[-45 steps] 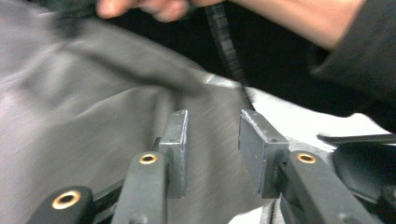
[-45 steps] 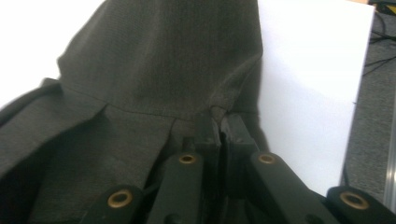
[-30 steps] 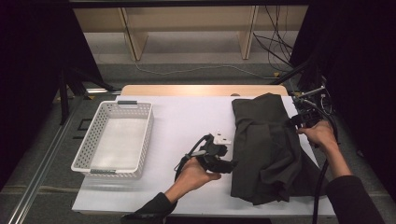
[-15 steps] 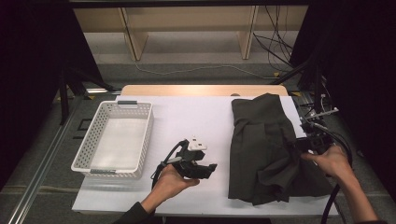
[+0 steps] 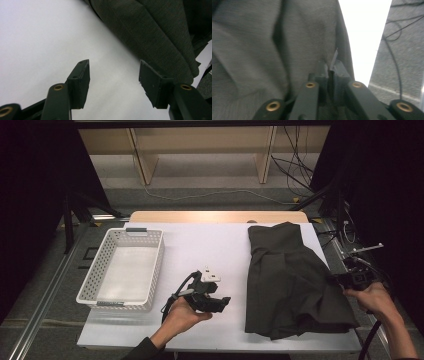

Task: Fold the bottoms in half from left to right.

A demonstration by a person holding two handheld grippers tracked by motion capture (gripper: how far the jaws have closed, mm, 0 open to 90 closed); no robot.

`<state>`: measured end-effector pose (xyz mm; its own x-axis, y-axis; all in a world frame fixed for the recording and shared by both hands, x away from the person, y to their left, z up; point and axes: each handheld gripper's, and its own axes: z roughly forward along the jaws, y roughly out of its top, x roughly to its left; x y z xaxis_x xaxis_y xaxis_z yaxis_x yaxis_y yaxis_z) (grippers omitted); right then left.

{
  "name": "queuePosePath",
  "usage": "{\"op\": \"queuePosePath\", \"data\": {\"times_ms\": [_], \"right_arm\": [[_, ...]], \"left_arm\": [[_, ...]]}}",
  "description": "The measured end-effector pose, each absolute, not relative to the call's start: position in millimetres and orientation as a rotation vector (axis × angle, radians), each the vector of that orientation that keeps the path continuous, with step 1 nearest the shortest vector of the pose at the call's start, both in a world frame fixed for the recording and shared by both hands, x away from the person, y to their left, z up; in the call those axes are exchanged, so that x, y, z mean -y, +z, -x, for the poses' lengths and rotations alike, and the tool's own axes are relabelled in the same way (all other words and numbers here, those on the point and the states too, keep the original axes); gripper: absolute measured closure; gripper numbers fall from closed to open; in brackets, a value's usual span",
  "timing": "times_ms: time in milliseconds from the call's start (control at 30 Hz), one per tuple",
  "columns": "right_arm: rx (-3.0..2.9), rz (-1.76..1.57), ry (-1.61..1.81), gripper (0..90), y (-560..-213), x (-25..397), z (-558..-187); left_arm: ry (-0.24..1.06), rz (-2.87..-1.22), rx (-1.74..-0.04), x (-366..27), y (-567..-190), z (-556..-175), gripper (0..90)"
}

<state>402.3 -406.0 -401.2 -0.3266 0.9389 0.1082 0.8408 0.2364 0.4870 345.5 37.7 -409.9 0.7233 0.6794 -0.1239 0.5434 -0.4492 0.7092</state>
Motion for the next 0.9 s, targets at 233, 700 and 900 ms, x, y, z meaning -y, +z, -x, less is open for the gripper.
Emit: {"op": "queuePosePath", "data": {"times_ms": [233,700,900], "right_arm": [[-2.269,-1.706,0.68,76.1,-403.1,410.4,-408.9],[-2.196,-1.714,0.495,90.0,-419.8,401.7,-414.6],[-2.184,-1.722,0.528,89.3,-424.4,405.6,-412.1]], "left_arm": [[0.235,-2.154,-0.927,-36.8,-408.3,-345.8,41.2],[0.212,-2.149,-0.928,-14.3,-412.5,-348.9,35.0],[0.183,-2.143,-0.938,2.3,-415.3,-354.1,31.5]]}}
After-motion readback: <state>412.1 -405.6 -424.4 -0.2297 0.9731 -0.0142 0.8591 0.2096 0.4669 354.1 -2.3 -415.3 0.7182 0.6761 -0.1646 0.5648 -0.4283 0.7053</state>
